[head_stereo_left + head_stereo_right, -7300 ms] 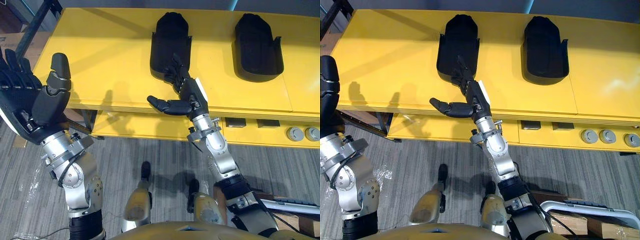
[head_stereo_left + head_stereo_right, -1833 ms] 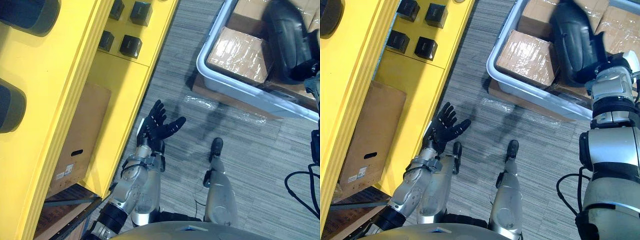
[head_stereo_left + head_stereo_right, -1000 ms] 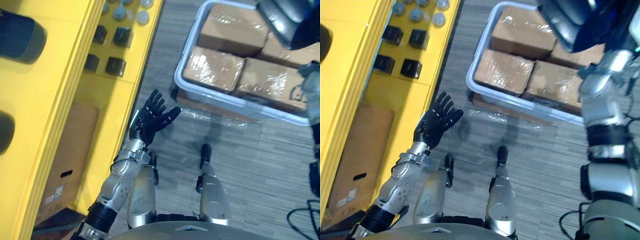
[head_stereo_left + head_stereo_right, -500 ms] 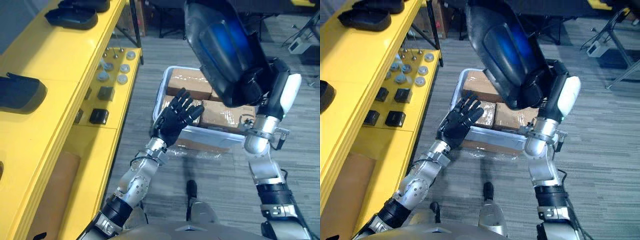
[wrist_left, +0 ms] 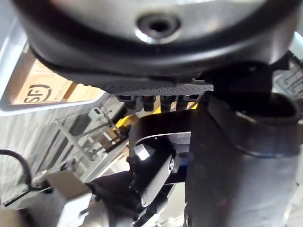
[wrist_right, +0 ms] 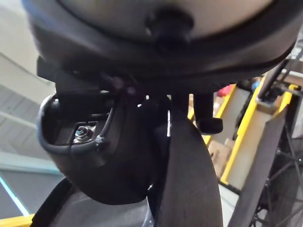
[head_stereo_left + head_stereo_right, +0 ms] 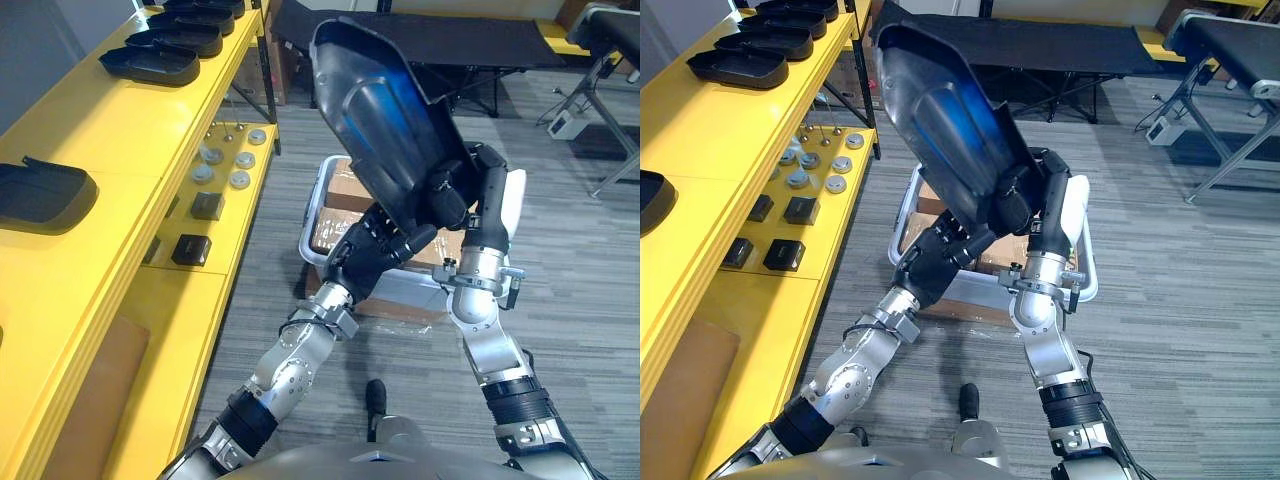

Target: Walk over and take three plastic housings, then place them on the shelf

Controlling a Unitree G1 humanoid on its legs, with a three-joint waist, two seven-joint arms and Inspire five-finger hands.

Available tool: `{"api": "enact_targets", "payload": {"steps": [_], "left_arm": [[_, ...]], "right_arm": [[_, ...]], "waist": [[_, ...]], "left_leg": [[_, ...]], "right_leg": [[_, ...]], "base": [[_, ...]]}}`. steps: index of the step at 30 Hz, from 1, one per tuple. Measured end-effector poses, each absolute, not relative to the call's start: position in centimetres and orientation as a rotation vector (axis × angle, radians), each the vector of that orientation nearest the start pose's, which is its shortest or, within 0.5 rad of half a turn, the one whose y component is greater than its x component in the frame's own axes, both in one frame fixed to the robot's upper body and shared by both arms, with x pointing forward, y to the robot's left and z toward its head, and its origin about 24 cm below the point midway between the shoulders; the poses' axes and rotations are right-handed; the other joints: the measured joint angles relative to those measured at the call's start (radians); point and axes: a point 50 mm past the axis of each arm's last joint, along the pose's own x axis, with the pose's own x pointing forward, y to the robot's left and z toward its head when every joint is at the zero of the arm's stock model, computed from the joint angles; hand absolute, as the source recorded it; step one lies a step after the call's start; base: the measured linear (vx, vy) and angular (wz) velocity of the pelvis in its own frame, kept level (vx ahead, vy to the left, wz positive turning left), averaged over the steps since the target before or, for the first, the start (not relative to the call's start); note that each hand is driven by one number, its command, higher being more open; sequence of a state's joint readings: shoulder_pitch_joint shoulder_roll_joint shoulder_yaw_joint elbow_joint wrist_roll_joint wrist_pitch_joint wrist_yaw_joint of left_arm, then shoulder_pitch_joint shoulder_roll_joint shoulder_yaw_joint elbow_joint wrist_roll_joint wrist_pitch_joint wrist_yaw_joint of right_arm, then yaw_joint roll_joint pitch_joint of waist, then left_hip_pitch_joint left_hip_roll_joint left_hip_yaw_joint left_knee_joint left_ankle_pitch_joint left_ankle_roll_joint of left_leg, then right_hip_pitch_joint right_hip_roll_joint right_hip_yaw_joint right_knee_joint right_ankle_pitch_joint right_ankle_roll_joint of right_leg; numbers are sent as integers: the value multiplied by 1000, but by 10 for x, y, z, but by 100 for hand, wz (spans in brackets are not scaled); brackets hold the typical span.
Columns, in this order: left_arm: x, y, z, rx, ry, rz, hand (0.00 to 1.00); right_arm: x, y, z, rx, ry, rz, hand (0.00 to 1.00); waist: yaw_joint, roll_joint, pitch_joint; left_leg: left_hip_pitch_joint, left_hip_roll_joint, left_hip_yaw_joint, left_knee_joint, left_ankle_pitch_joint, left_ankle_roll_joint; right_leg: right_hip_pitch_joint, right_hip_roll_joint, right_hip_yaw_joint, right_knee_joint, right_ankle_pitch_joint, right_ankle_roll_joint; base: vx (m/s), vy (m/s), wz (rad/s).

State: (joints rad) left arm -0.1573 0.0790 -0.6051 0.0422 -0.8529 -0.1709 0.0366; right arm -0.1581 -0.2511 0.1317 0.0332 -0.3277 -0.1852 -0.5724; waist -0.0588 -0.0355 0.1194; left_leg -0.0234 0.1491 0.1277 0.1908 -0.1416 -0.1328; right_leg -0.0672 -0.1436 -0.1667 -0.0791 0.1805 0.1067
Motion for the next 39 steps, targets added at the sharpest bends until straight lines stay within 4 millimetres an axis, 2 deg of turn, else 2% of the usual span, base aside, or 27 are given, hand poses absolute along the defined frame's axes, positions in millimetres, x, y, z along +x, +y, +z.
{"api": "enact_targets", "payload": {"steps": [9, 19, 20, 29, 34, 39], "left_arm": [[258, 48, 81, -813, -92, -340, 100], [262, 46, 85, -769, -98, -301, 100], [261, 46, 85, -739, -100, -308, 0], [261, 41, 81, -671, -51, -342, 0], [267, 49, 71, -671, -17, -201, 0], [267, 55, 73, -689, -43, -122, 0]], "right_arm": [[268, -147, 84, -434, -401, -260, 0], [266, -135, 84, -384, -424, -177, 0], [265, -135, 85, -375, -425, -176, 0], [263, -136, 81, -371, -414, -178, 0], [257, -128, 76, -370, -418, -131, 0], [256, -117, 75, -329, -414, -112, 0]], "waist": [[7, -9, -28], [2, -12, -31], [2, -12, -32], [1, -15, -33], [0, -26, -41], [5, -29, -43]], "left_leg": [[12, -1, -10, 0, 0, 0], [9, 1, -11, 14, -2, -1], [8, 1, -12, 14, -2, -1], [9, 0, -13, 12, -2, -1], [8, 1, -13, 15, -3, -1], [4, 1, -13, 19, -4, -2]], "right_leg": [[20, -1, -15, 0, 2, 2], [20, -1, -12, 0, 1, 1], [20, -1, -12, 0, 1, 1], [20, -1, -13, 0, 0, -1], [19, 0, -13, 0, 1, -2], [17, 0, -14, 0, 0, -2]], "base": [[-7, 9, 5], [-42, -2, -2], [-37, 3, 1], [-3, 0, 0], [0, 0, 0], [0, 0, 0]]}}
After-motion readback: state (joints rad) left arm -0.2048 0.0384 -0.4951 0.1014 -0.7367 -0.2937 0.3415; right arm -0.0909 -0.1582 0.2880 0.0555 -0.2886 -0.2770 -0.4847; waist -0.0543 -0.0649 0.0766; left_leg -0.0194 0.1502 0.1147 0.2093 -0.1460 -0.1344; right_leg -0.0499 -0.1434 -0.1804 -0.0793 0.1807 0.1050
